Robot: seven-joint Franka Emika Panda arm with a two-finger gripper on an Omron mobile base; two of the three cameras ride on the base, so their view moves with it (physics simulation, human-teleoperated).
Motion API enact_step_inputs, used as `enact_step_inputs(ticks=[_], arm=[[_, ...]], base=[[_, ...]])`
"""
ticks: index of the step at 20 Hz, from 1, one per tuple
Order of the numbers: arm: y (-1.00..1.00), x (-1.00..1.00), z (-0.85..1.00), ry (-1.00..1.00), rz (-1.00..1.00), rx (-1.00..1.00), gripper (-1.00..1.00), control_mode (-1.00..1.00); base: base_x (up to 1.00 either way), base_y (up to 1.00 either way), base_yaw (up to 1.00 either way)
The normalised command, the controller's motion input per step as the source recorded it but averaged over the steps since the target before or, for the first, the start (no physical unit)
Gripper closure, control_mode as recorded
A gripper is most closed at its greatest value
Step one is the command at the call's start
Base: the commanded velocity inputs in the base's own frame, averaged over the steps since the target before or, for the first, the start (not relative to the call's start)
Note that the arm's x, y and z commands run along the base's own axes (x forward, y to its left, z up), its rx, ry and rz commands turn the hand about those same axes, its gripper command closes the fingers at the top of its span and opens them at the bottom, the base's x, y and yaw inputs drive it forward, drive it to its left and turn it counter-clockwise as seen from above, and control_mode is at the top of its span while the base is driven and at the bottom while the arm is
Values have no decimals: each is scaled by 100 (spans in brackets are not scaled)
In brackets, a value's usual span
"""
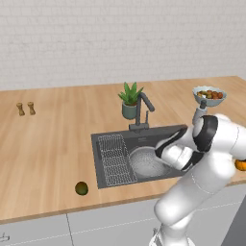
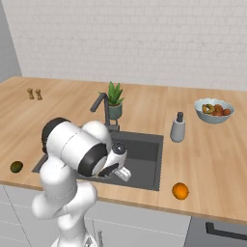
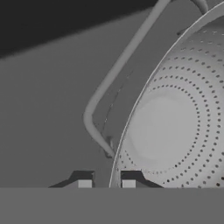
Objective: Put the colander in the sink, put the mango, orange in the colander, and turn on the sink faucet and pour water over the colander.
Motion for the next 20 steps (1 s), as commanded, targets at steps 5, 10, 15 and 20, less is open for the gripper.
enact_step_inputs(ticks=[5,10,15,20], arm=[[2,15,-12,-6,0,0,100,-100],[0,9,0,-11,0,0,-100,-100],[-1,3,0,-10,0,0,-100,-100],[-8,0,32,-7,0,4,-100,-100]], base=[[0,0,0],[0,0,0],[0,0,0],[0,0,0]])
